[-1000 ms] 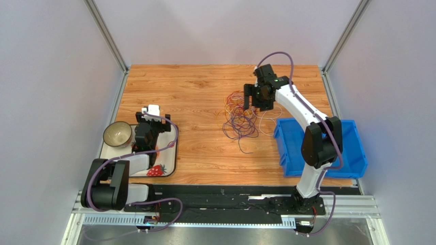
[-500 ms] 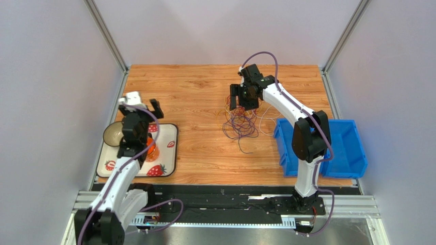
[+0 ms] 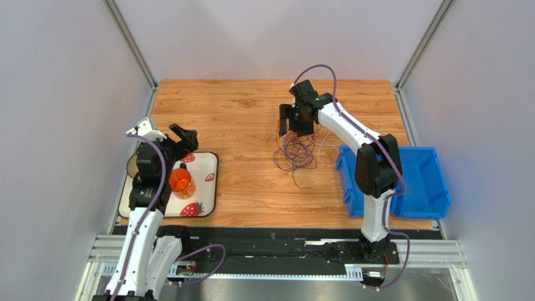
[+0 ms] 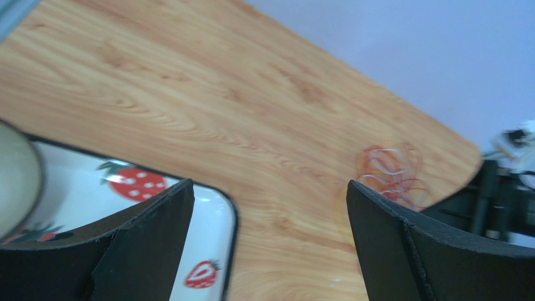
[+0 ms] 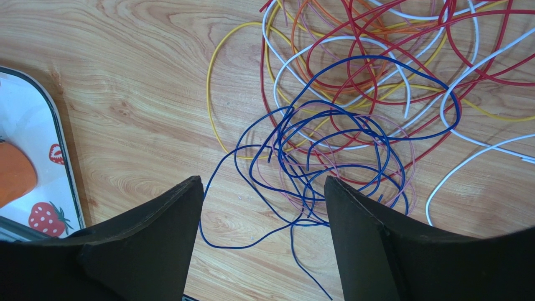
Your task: Untangle the cables
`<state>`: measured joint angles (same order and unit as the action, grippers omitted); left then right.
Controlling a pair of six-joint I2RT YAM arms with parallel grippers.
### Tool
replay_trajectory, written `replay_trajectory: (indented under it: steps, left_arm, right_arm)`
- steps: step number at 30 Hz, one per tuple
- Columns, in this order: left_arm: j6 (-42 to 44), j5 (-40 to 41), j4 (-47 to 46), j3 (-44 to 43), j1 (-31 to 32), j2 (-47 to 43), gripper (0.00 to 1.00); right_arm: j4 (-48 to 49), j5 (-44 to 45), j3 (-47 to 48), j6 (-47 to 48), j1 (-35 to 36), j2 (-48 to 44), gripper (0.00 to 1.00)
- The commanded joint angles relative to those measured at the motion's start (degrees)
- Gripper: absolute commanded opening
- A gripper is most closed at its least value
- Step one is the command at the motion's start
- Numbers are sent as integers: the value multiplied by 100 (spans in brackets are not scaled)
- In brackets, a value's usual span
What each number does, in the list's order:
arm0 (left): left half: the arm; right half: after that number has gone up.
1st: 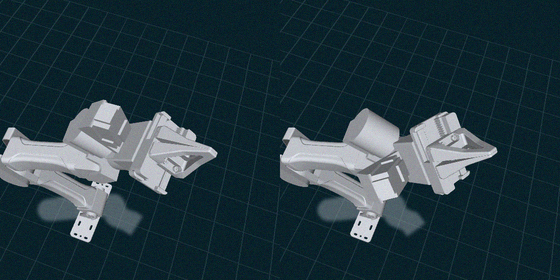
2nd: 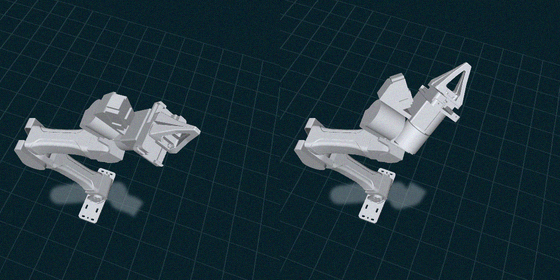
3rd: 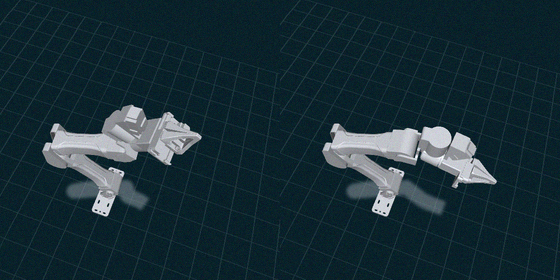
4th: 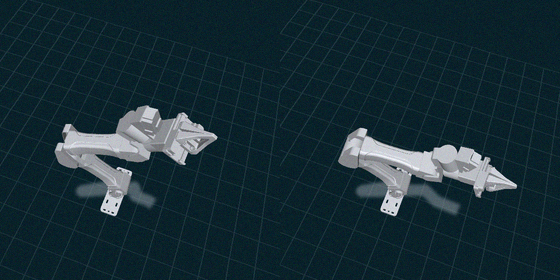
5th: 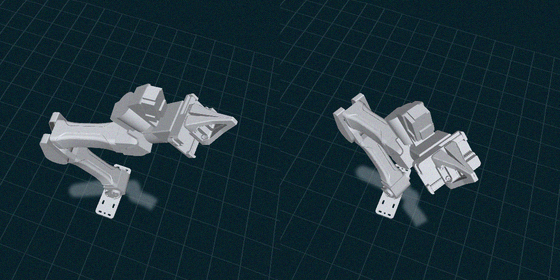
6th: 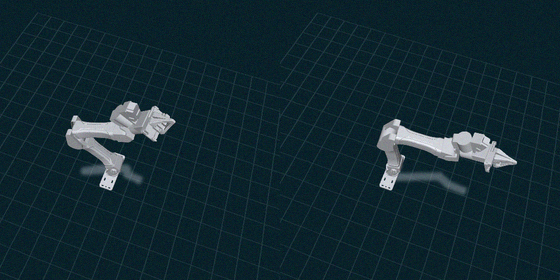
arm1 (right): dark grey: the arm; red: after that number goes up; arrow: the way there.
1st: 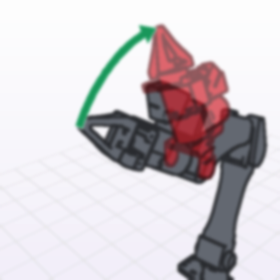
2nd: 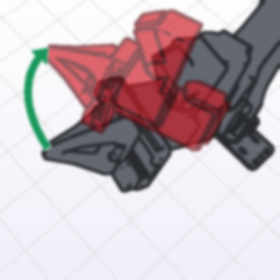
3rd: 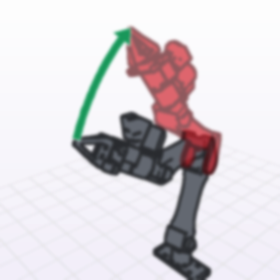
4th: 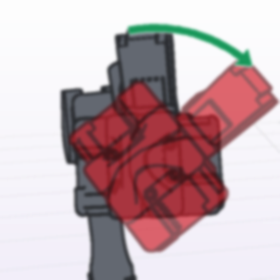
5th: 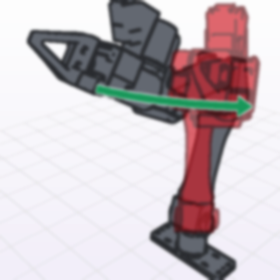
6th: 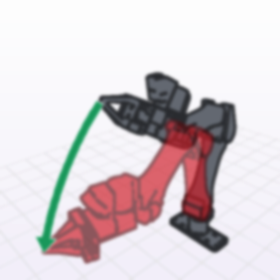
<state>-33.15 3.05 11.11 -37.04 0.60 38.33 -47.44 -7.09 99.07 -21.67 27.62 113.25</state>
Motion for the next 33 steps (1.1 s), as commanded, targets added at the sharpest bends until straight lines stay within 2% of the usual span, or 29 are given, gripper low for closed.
replay_trajectory:
  steps: [1,4,5,7,8,9,13,15,18,22,27,33]
  left_arm:
    - [-832,-683,-566,-16,-34,-228,99]
    - [-659,-1612,-988,5,-25,-317,99]
    - [-658,-1754,-536,-162,-16,-126,99]
    - [-492,-1528,247,-827,19,130,99]
    - [-439,-952,1008,-1014,54,375,99]
    - [-299,-720,1337,-1190,72,517,99]
    - [387,-674,2367,-2077,325,1211,99]
    - [415,-700,2404,-2123,502,1221,99]
    - [274,-1236,2316,-2009,695,1238,99]
    - [186,-561,2361,-1712,1589,1134,97]
    - [133,-587,2053,-1430,2442,1502,93]
    - [89,-498,1315,-1429,3103,2275,90]
  right_arm:
    - [104,15,192,-162,51,-84,75]
    - [121,-3,192,-162,60,-128,74]
    - [112,-3,192,-162,68,-137,74]
    - [95,-3,218,-145,68,-137,74]
    - [69,32,271,-144,77,-128,74]
    - [-19,59,297,-127,86,-111,74]
    - [-336,243,412,-127,95,-137,75]
    - [-432,366,403,-197,95,-189,75]
    - [-468,463,403,-355,95,-330,75]
    - [-696,603,526,-627,121,-383,75]
    - [-741,674,517,-698,209,-400,74]
    - [-644,701,587,-803,218,-85,73]
